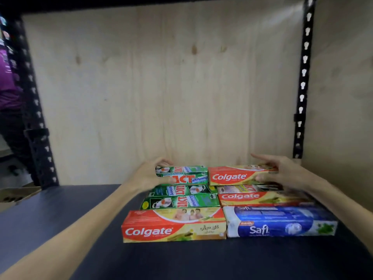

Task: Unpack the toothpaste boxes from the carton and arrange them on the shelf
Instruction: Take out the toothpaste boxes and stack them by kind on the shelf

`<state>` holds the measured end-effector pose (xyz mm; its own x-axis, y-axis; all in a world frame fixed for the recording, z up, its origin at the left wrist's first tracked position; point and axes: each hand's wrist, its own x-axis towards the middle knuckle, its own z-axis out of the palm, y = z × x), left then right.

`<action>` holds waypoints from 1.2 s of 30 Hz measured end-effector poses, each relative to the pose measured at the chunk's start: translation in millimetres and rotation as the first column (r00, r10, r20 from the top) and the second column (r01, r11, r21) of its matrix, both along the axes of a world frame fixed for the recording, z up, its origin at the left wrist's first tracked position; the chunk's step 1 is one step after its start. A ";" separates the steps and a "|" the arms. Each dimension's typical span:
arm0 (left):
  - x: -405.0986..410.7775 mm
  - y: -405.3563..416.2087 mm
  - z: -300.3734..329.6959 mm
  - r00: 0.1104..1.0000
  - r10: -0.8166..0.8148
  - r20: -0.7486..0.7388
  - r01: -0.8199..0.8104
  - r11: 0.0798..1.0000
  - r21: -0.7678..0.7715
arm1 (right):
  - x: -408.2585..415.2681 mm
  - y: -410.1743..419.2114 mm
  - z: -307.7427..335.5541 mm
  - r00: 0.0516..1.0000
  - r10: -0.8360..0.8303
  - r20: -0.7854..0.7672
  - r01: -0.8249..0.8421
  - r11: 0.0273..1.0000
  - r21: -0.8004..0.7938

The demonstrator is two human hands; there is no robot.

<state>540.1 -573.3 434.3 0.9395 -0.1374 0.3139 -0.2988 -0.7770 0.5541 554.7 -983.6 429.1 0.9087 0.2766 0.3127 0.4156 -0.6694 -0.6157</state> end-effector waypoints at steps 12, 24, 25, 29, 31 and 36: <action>41.0 -6.7 -8.8 0.960 0.168 0.223 -0.200 0.971 0.131 | 56.4 0.1 -20.9 0.931 -0.225 0.286 0.233 0.972 0.007; 24.5 -11.3 -9.7 0.960 0.193 0.204 -0.221 0.967 0.125 | 31.0 21.3 -12.3 0.905 -0.286 0.313 0.346 0.925 -0.155; 18.5 -11.7 -9.5 0.961 0.188 0.202 -0.215 0.969 0.121 | 26.8 23.8 -12.1 0.896 -0.304 0.325 0.367 0.918 -0.153; -11.3 -15.9 -10.2 0.963 0.166 0.214 -0.191 0.976 0.102 | -2.9 36.7 -7.9 0.865 -0.343 0.367 0.365 0.931 0.010; -29.6 -20.9 -11.4 0.967 0.149 0.207 -0.168 0.983 0.076 | -26.6 48.5 -4.4 0.883 -0.328 0.334 0.331 0.942 0.049; -88.0 -41.0 -15.9 0.967 0.120 0.224 -0.116 0.993 -0.028 | -101.1 85.7 -13.4 0.915 -0.256 0.311 0.227 0.966 0.127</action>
<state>452.1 -614.3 418.4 0.8538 -0.0237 0.5201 -0.3235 -0.8069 0.4943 453.5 -897.9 415.7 0.7906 0.0200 0.6121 0.4334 -0.7245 -0.5361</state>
